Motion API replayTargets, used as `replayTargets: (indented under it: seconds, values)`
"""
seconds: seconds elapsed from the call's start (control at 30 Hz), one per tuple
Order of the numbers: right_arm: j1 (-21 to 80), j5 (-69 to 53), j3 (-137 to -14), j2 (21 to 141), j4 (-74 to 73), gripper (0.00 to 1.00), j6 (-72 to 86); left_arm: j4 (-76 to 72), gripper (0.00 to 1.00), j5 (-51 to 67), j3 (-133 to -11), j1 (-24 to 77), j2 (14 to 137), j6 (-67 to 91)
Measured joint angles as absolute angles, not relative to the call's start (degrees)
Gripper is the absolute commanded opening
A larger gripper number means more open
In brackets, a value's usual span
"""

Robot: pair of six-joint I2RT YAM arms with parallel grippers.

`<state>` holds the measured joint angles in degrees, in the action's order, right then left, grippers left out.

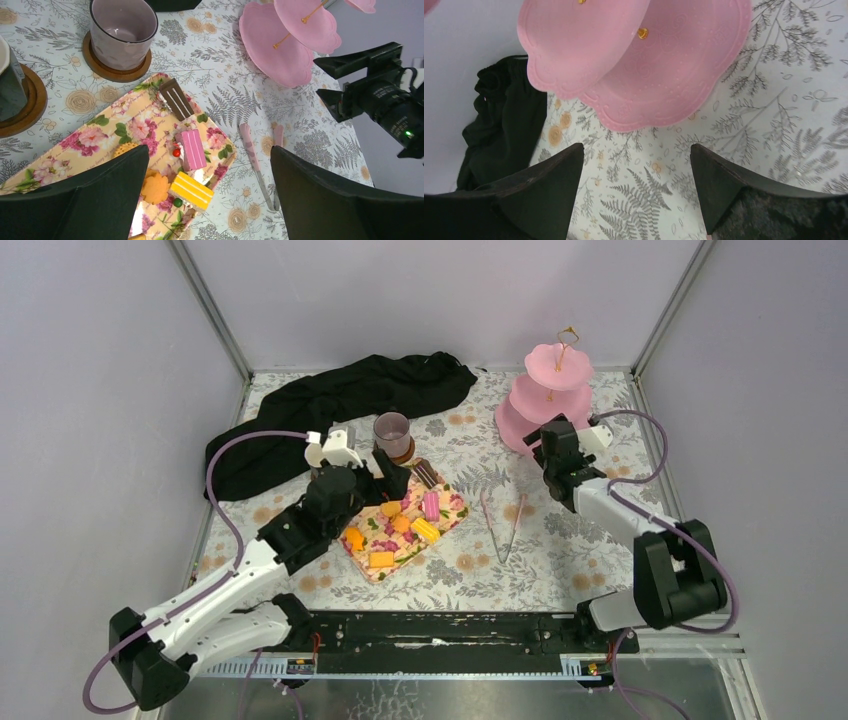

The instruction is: Serve the afternoon tea

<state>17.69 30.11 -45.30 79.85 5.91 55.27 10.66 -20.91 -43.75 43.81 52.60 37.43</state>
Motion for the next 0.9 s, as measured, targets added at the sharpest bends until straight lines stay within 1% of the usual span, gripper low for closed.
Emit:
replayTargets:
  seconds: [0.13,0.3,0.7,0.9]
  values:
    - [15.59,26.63,-45.93,84.62,10.26,0.83,56.40,10.11,0.97,-21.10,-42.78,43.81,51.29,36.73]
    - [14.28,23.83,-47.57,89.17,14.39,0.79,57.30,9.78,0.97,-21.50,-42.61,43.81,51.11,35.88]
    - [11.86,20.18,-47.16,91.53,25.71,0.76,59.83,8.47,0.95,-21.67,-40.80,43.70,50.04,34.37]
    - [10.61,19.79,-47.42,95.64,29.41,0.72,60.80,8.19,0.93,-21.63,-39.59,43.59,49.69,34.15]
